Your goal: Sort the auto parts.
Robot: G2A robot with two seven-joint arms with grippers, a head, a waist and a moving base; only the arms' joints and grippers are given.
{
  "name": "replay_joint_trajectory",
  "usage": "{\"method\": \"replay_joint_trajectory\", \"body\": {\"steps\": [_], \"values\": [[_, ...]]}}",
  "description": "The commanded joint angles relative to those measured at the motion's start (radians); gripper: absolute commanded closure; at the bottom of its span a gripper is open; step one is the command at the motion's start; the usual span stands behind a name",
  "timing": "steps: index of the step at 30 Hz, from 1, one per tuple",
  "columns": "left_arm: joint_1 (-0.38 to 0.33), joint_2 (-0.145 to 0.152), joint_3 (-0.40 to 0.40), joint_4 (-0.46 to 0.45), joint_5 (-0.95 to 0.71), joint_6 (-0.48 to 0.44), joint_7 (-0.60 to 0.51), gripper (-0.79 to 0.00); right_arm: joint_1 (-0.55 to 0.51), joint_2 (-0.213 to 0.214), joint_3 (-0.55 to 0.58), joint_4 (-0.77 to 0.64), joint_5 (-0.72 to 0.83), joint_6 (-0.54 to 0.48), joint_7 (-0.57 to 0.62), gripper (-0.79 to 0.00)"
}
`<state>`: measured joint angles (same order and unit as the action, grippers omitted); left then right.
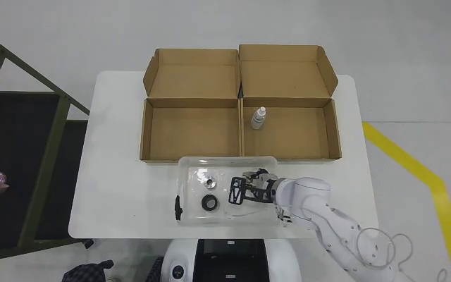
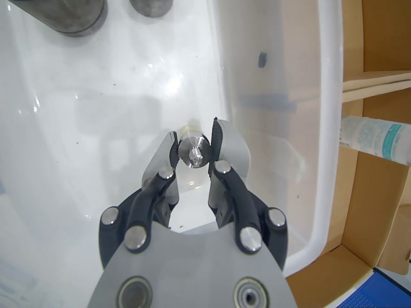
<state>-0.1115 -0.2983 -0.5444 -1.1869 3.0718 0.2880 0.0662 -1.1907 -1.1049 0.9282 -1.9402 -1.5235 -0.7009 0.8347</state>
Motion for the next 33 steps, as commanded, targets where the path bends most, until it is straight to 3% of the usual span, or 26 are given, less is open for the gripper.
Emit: {"method": "replay_joint_trajectory", "body": {"steps": [1, 8, 24, 33], "values": [[0.000, 0.000, 0.000, 0.000, 0.000, 0.000, 0.000, -0.785, -0.005, 0.002, 0.005, -0.017, 0.009, -0.008, -0.004, 0.000], [0.000, 0.000, 0.000, 0.000, 0.000, 0.000, 0.000, -0.785, -0.038, 0.010, 0.045, -0.064, 0.121, -0.060, -0.089, 0.000], [0.000, 0.000, 0.000, 0.000, 0.000, 0.000, 0.000, -0.785, -0.102, 0.018, 0.201, -0.073, 0.474, -0.025, -0.458, 0.000], [0.000, 0.000, 0.000, 0.000, 0.000, 0.000, 0.000, -0.785, -0.116, 0.025, 0.276, -0.063, 0.647, -0.058, -0.569, 0.000]]}}
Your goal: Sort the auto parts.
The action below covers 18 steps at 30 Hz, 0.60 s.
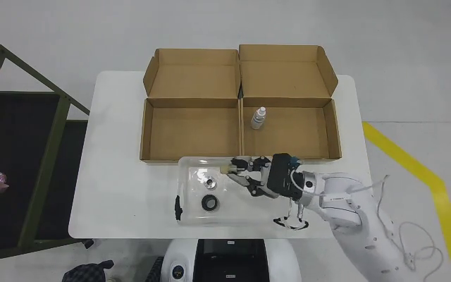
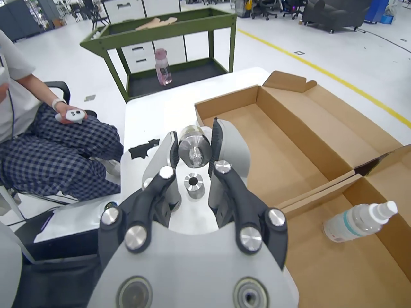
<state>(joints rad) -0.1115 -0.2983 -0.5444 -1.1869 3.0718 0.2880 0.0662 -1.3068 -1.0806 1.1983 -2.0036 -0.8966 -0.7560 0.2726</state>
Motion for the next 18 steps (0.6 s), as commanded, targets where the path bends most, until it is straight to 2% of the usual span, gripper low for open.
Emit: {"method": "replay_joint_trajectory", "body": {"steps": [1, 12, 18], "values": [[0.000, 0.000, 0.000, 0.000, 0.000, 0.000, 0.000, -0.785, 0.001, 0.001, 0.013, 0.000, 0.040, -0.007, -0.015, 0.000], [0.000, 0.000, 0.000, 0.000, 0.000, 0.000, 0.000, -0.785, 0.006, 0.008, 0.083, -0.017, 0.214, -0.031, -0.058, 0.000], [0.000, 0.000, 0.000, 0.000, 0.000, 0.000, 0.000, -0.785, 0.005, 0.011, 0.115, -0.020, 0.250, -0.034, -0.071, 0.000]]}}
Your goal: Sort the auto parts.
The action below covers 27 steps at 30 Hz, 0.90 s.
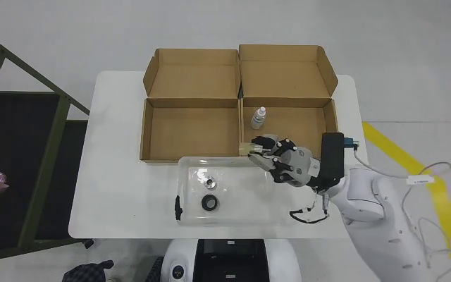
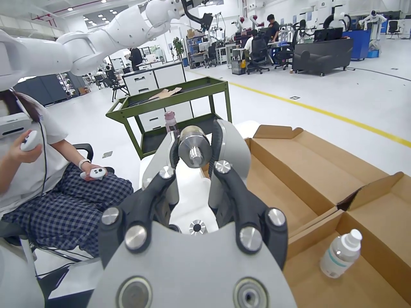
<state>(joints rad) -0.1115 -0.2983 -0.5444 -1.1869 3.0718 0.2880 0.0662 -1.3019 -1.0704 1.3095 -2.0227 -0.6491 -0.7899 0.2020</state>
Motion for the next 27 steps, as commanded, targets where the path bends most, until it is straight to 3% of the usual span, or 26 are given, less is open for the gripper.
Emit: {"method": "replay_joint_trajectory", "body": {"steps": [1, 17, 27], "values": [[0.000, 0.000, 0.000, 0.000, 0.000, 0.000, 0.000, -0.785, -0.002, 0.001, 0.009, -0.002, 0.005, 0.001, -0.002, 0.000], [0.000, 0.000, 0.000, 0.000, 0.000, 0.000, 0.000, -0.785, -0.015, 0.004, 0.034, -0.023, -0.045, 0.008, 0.004, 0.000], [0.000, 0.000, 0.000, 0.000, 0.000, 0.000, 0.000, -0.785, 0.000, 0.007, 0.002, 0.021, -0.160, 0.027, 0.096, 0.000]]}}
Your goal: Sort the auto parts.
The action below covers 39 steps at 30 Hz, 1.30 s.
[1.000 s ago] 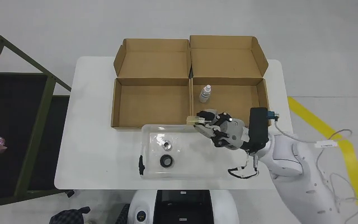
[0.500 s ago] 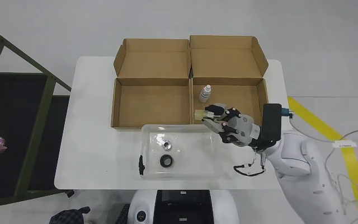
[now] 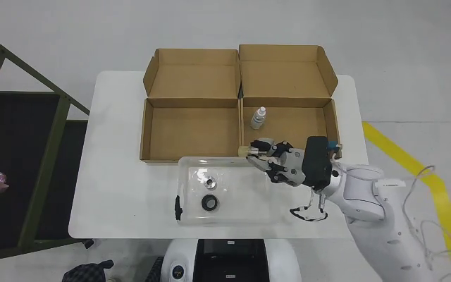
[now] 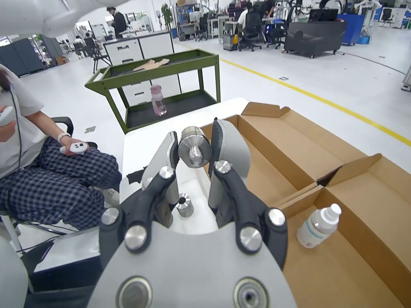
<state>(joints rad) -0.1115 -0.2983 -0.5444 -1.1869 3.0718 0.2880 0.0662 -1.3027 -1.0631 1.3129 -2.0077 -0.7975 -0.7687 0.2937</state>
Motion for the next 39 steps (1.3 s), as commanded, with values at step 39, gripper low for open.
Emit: {"method": "replay_joint_trajectory", "body": {"steps": [39], "values": [[0.000, 0.000, 0.000, 0.000, 0.000, 0.000, 0.000, -0.785, 0.297, -0.018, -0.158, 0.399, -0.398, 0.207, 0.325, 0.000]]}}
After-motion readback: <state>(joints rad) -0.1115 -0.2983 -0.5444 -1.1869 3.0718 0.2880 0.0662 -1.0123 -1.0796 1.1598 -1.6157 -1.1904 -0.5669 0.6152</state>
